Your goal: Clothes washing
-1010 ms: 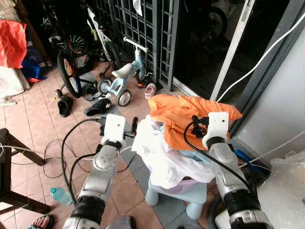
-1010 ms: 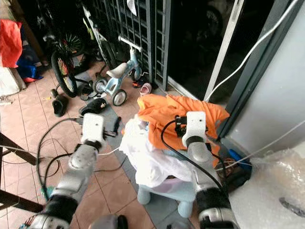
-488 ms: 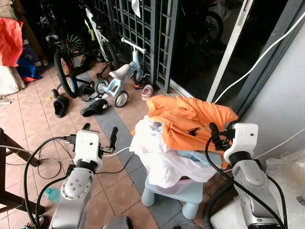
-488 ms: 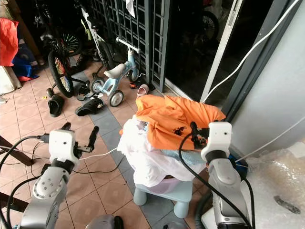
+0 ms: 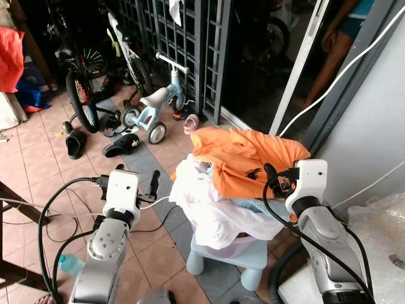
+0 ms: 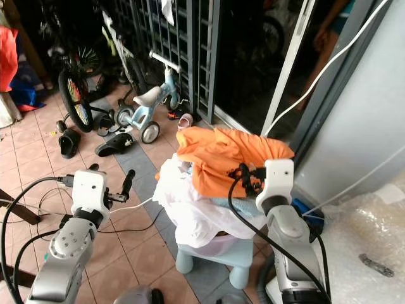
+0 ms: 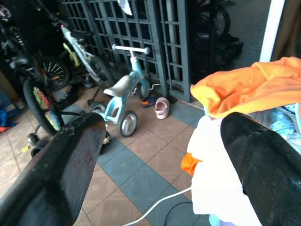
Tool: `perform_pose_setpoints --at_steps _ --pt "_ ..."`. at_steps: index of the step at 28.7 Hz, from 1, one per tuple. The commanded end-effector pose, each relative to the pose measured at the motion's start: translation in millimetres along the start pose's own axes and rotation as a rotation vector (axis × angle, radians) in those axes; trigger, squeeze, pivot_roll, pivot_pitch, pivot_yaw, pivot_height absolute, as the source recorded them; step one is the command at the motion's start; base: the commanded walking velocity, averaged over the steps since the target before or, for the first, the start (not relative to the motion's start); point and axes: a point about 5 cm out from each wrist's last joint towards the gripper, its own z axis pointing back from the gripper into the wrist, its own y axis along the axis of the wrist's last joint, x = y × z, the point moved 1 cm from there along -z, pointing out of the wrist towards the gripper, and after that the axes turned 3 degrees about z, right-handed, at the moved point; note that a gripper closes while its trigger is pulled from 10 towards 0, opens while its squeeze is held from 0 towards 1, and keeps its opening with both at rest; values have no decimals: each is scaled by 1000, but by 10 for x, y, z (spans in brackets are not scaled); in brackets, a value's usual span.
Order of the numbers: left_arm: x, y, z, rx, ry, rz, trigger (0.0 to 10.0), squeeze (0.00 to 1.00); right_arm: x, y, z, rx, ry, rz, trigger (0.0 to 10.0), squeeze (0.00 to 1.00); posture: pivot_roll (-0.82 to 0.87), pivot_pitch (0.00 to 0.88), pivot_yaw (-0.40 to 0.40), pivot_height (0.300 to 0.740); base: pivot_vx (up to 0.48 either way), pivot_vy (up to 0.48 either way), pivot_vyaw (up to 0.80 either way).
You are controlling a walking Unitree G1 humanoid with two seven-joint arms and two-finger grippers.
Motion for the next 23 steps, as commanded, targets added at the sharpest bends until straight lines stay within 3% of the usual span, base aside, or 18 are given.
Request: perform_pose_setpoints --at_steps 1,4,10,13,21,23 --pt "-1 57 -12 11 -2 -6 10000 0 34 8 -10 -3 -15 -7 10000 0 -13 0 11 740 0 0 -800" --pt "6 68 -28 6 -12 5 10000 0 26 26 -42 0 -14 -1 10000 0 -11 0 12 740 0 0 0" --pt "15 67 -34 -3 -9 5 10000 0 -71 13 -83 -12 54 -24 10000 0 -6 0 12 740 0 331 0" --pt "15 65 -33 -6 -7 4 10000 0 -96 19 -99 -13 78 7 10000 0 -4 0 9 740 0 331 0" --pt "22 68 -25 -11 -1 -12 10000 0 -134 -11 -153 -45 103 15 10000 0 9 0 7 740 0 0 763" --pt "22 68 -27 -14 3 -18 10000 0 -109 -62 -144 -76 88 -15 10000 0 12 1 6 740 0 0 0"
